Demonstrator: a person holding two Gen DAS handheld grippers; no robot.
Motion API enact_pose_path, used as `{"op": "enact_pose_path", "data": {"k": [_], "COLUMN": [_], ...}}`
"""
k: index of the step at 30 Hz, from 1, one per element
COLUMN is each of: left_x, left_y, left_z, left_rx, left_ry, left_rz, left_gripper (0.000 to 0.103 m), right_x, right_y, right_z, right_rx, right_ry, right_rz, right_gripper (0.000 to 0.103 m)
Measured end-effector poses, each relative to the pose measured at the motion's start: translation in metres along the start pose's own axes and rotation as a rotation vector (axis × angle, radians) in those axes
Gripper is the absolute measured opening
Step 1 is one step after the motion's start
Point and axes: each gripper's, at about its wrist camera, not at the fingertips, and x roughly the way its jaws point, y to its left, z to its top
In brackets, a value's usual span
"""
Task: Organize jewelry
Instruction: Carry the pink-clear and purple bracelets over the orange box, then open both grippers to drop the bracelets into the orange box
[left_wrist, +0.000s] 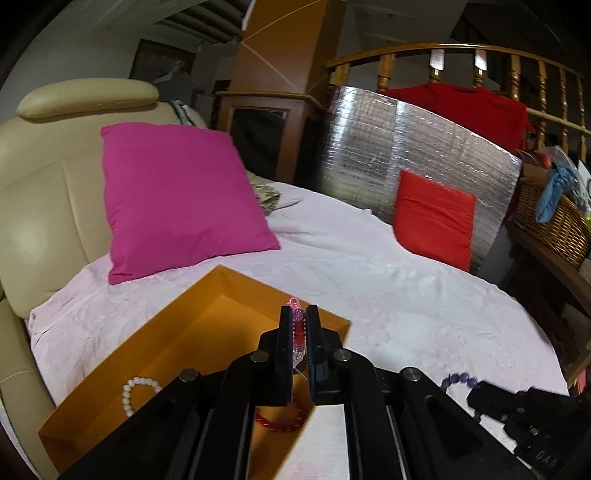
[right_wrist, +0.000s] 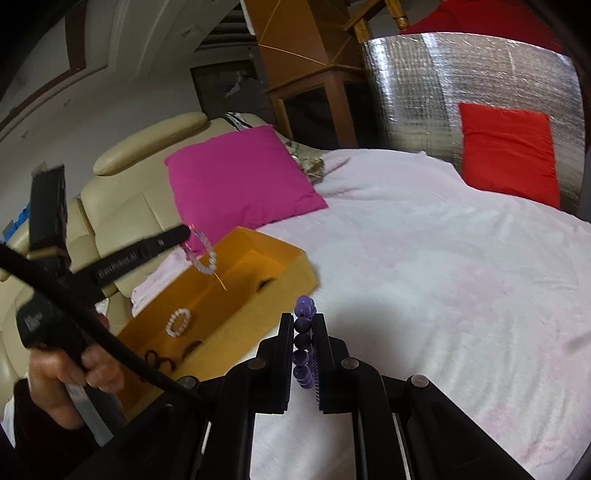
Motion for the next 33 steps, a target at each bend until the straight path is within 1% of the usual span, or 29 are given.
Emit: {"op": "enact_pose_path", "data": {"k": [6, 15, 23, 33], "left_x": [0.002, 0.003, 0.009, 0.026], "left_y": [0.026, 0.06, 0.078, 0.104], "left_z": [0.001, -0.001, -0.003, -0.017], "left_rx": [-0.044, -0.093, -0.123, -0.176], "left_ry": [0.012, 0.025, 0.056, 0.16], "left_rz": [0.047, 0.097, 0.113, 0.145], "left_gripper": [0.007, 0.007, 0.007, 0.007], "right_x": [0.013, 0.045, 0.083, 0.143], "right_y": [0.027, 0.064, 0.087, 0.098], "right_z": [0.028, 0.063, 0.074, 0.074], "right_rx": [-0.052, -0.075, -0.065, -0.021], "right_ry": [-0.01, 0.001, 0.056, 0.146], "right_rz": [0.015, 0.058, 0.089, 0.097], "right_gripper": [0.01, 0.01, 0.011, 0.011]}}
